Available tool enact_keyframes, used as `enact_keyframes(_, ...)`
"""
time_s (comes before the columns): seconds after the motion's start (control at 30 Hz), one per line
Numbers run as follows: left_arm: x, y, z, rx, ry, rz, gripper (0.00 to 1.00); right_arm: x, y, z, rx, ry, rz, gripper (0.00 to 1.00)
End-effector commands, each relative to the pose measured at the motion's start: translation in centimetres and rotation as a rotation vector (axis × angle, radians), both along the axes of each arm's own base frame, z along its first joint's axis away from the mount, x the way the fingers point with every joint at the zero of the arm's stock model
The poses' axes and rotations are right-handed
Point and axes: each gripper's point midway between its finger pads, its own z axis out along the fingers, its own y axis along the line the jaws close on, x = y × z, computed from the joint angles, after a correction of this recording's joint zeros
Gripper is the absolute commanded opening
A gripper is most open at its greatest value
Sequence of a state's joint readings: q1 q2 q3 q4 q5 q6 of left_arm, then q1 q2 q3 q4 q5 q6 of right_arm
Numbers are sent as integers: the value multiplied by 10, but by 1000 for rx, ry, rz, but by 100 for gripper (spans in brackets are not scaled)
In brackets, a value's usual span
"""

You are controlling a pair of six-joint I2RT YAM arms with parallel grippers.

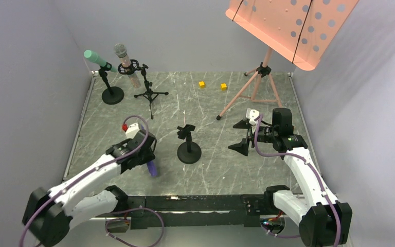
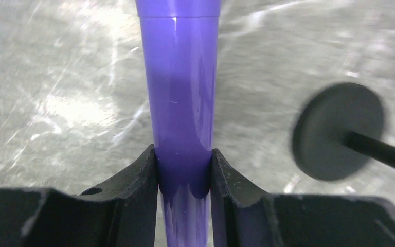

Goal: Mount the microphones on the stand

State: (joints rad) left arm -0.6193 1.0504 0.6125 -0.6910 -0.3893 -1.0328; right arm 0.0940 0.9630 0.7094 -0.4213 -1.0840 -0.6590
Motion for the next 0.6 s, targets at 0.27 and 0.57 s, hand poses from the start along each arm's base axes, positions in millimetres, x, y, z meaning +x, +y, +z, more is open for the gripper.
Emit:
enact_keyframes(0.27,-6,-77,181,-308,-883,-745,0,8,-11,33,-10,-78,-19,100)
enact_keyframes(0.57,-49,-117,290,-438,-1213,-1108,0,-5,-13,112,-6,-101,-43,100)
